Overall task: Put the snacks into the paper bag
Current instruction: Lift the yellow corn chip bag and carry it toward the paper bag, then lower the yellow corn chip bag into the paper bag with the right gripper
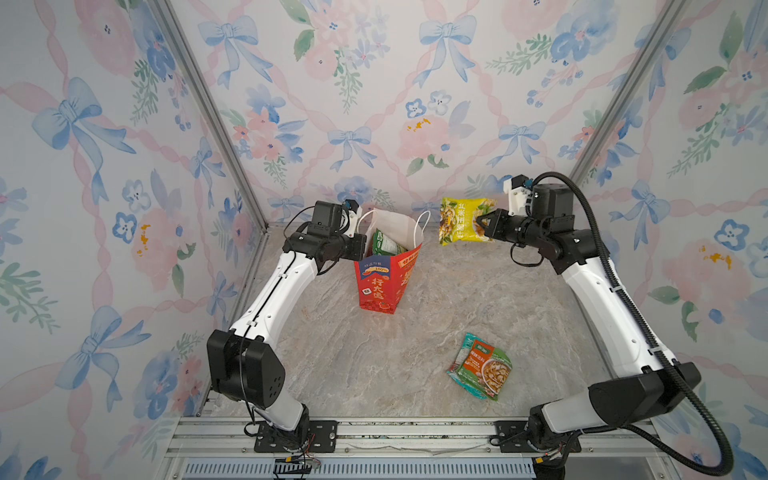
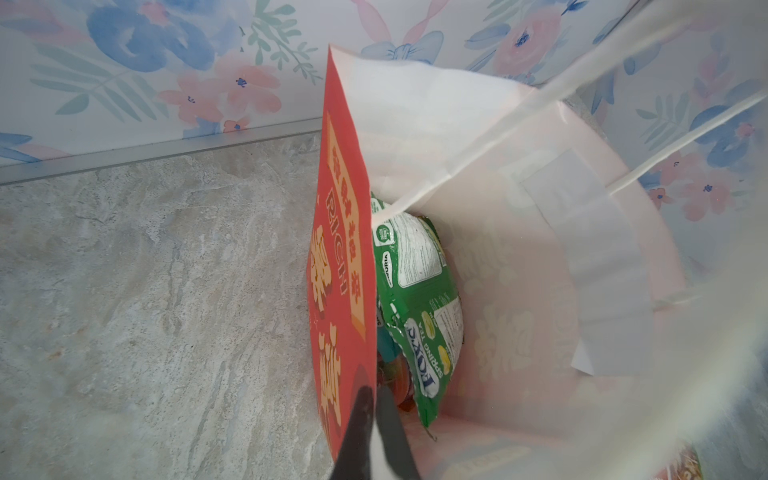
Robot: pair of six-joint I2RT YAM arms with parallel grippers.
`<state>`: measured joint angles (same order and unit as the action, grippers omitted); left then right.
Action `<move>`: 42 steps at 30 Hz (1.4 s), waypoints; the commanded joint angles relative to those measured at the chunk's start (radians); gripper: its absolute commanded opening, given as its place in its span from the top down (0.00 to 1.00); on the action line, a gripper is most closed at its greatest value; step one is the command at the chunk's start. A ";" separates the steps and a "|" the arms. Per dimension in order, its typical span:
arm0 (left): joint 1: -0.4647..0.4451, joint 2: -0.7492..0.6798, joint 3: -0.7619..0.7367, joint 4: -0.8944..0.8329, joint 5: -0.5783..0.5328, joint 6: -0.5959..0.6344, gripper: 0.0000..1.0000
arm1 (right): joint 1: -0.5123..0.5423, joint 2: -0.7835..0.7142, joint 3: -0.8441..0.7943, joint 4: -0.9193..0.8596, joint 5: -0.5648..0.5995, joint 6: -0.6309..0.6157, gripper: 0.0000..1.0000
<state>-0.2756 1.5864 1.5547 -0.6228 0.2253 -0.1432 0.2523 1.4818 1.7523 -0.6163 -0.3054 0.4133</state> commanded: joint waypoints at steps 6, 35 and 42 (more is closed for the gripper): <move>-0.010 0.001 -0.016 -0.025 0.019 -0.001 1.00 | 0.090 0.139 0.353 -0.145 0.012 -0.067 0.98; -0.011 0.001 -0.016 -0.025 0.014 0.001 1.00 | 0.397 0.718 0.991 -0.436 0.266 -0.346 0.99; -0.010 0.000 -0.018 -0.024 0.014 0.002 1.00 | 0.405 0.718 0.969 -0.469 0.341 -0.342 1.00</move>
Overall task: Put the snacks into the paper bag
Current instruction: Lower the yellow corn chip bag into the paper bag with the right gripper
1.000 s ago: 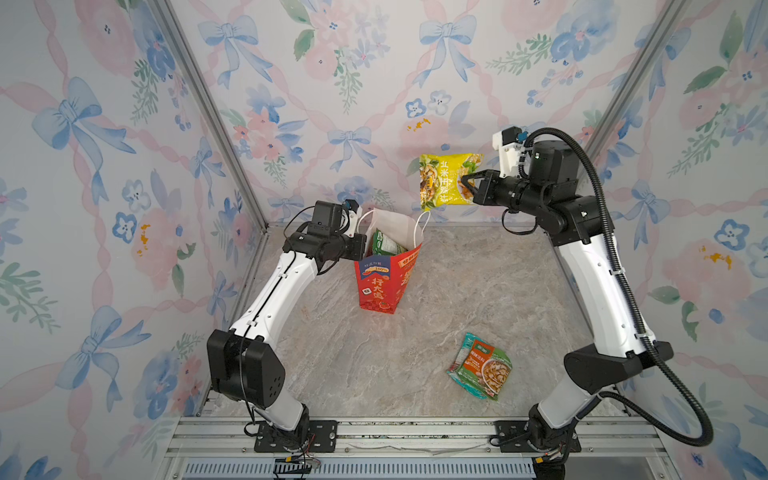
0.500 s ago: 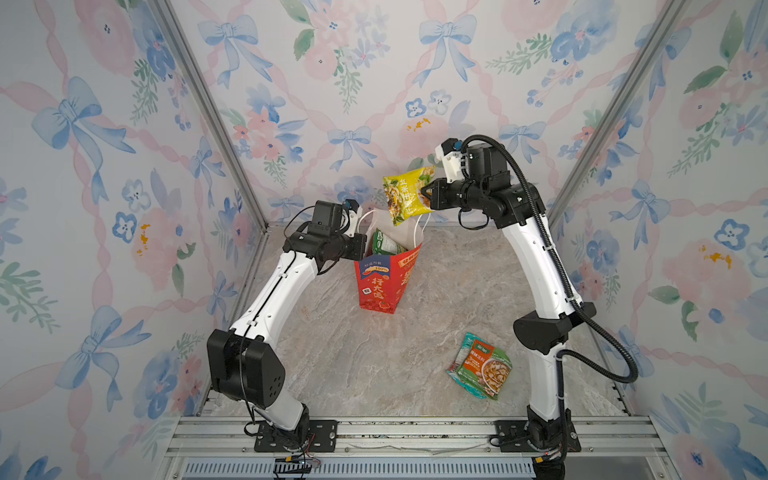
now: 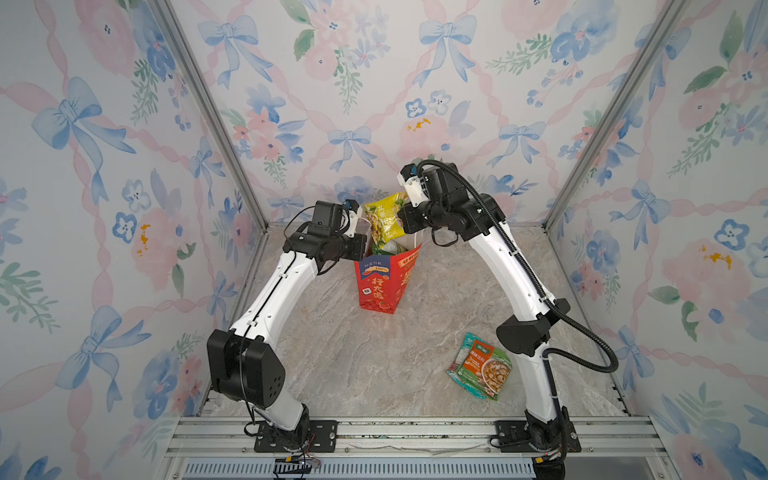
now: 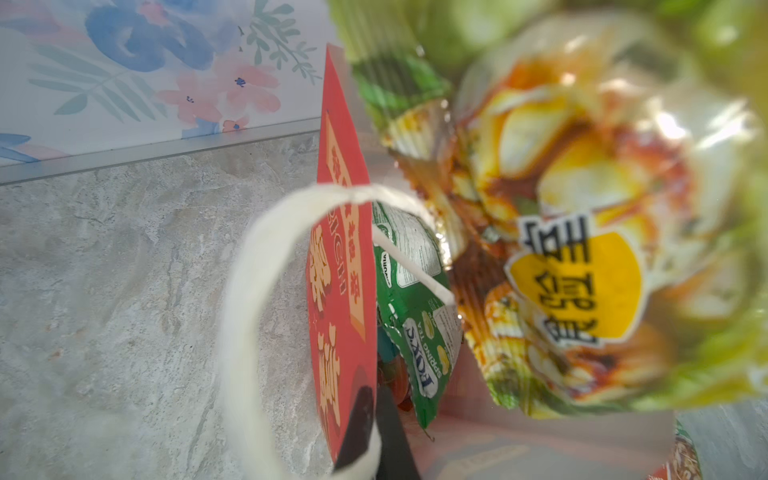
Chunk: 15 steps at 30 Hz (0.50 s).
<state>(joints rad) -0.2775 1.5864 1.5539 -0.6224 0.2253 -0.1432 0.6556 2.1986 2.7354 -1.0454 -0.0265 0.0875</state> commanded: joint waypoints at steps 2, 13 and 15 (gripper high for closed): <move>-0.009 0.000 -0.017 -0.025 0.014 0.002 1.00 | 0.003 -0.020 -0.044 -0.029 0.078 -0.008 1.00; -0.008 -0.004 -0.015 -0.025 0.016 0.003 1.00 | 0.002 -0.172 -0.212 0.084 0.107 0.032 1.00; -0.009 -0.005 -0.015 -0.024 0.016 0.002 1.00 | 0.001 -0.192 -0.229 0.095 0.117 0.035 1.00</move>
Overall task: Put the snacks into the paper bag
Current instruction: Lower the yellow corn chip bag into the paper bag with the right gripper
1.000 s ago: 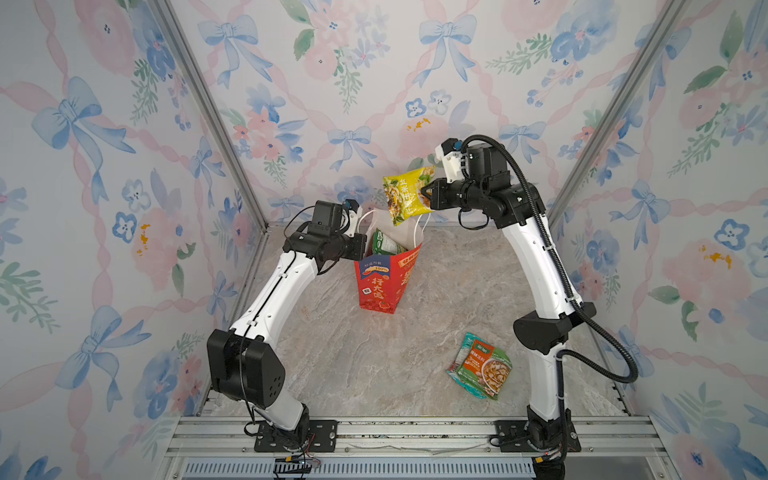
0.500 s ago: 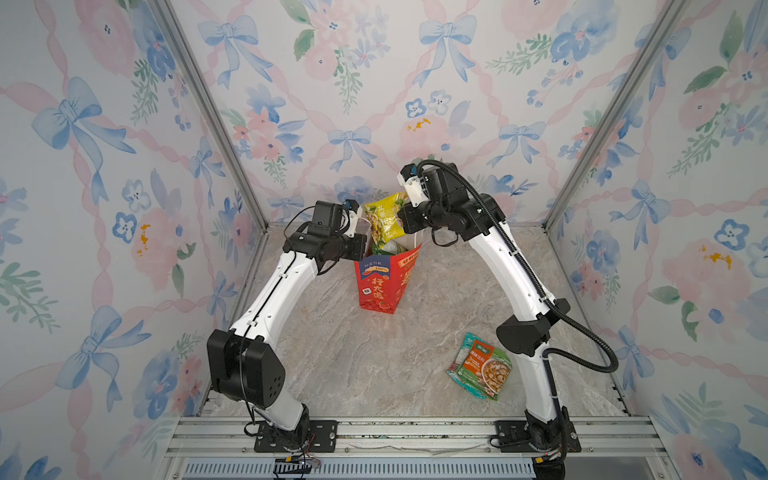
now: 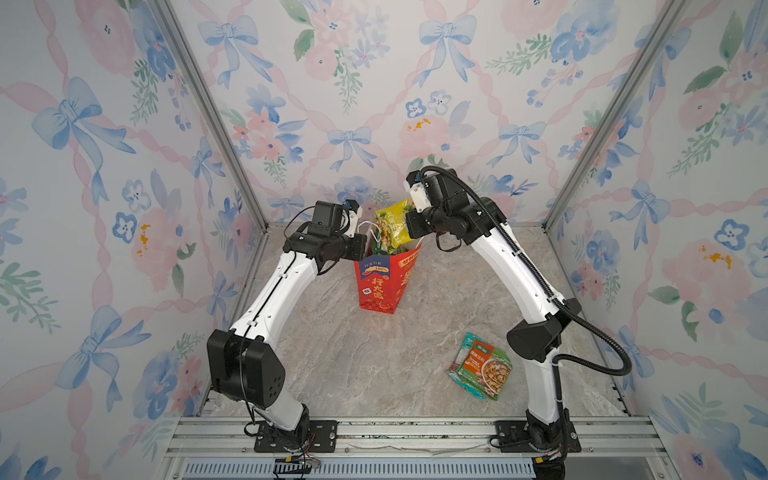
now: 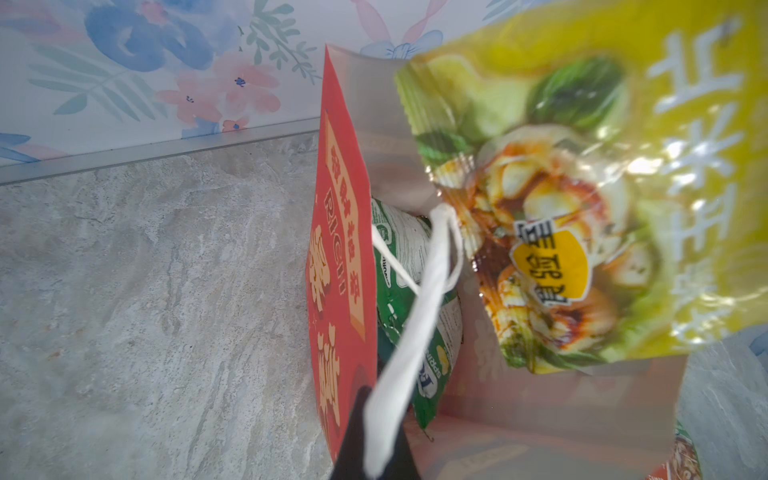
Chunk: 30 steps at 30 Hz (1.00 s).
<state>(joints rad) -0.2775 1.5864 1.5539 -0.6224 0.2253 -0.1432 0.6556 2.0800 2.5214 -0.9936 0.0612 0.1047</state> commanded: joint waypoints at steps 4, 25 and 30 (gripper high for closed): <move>-0.008 -0.007 -0.016 -0.025 0.014 0.002 1.00 | -0.001 -0.102 -0.038 0.048 0.059 0.023 1.00; -0.008 -0.013 -0.015 -0.026 0.016 0.002 1.00 | 0.008 -0.031 -0.057 -0.004 0.080 0.045 1.00; -0.009 -0.016 -0.015 -0.025 0.015 0.002 1.00 | 0.019 0.029 0.003 -0.036 0.078 0.055 1.00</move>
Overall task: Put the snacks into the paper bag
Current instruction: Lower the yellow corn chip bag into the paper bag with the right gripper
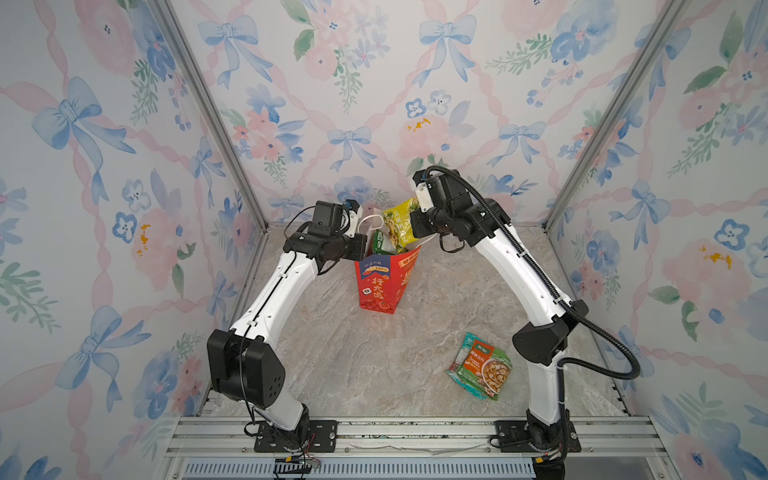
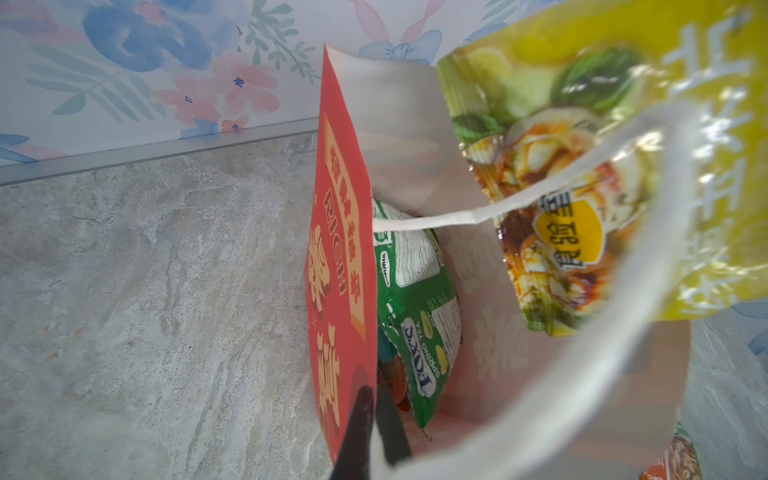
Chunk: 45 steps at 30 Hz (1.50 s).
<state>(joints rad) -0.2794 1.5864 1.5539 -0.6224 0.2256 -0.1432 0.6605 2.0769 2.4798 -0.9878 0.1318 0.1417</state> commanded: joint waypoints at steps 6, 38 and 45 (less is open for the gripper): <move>-0.006 -0.019 -0.015 -0.024 0.015 0.002 1.00 | 0.029 0.077 0.078 -0.041 -0.010 0.032 1.00; -0.006 -0.019 -0.017 -0.025 0.013 0.004 1.00 | 0.016 -0.037 -0.023 0.150 -0.126 0.125 0.16; -0.007 -0.017 -0.015 -0.025 0.016 0.003 1.00 | 0.016 -0.106 -0.129 0.166 -0.054 0.085 0.39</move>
<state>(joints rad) -0.2794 1.5864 1.5539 -0.6224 0.2253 -0.1432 0.6815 1.9968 2.3821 -0.8429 0.0380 0.2504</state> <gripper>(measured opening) 0.047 0.628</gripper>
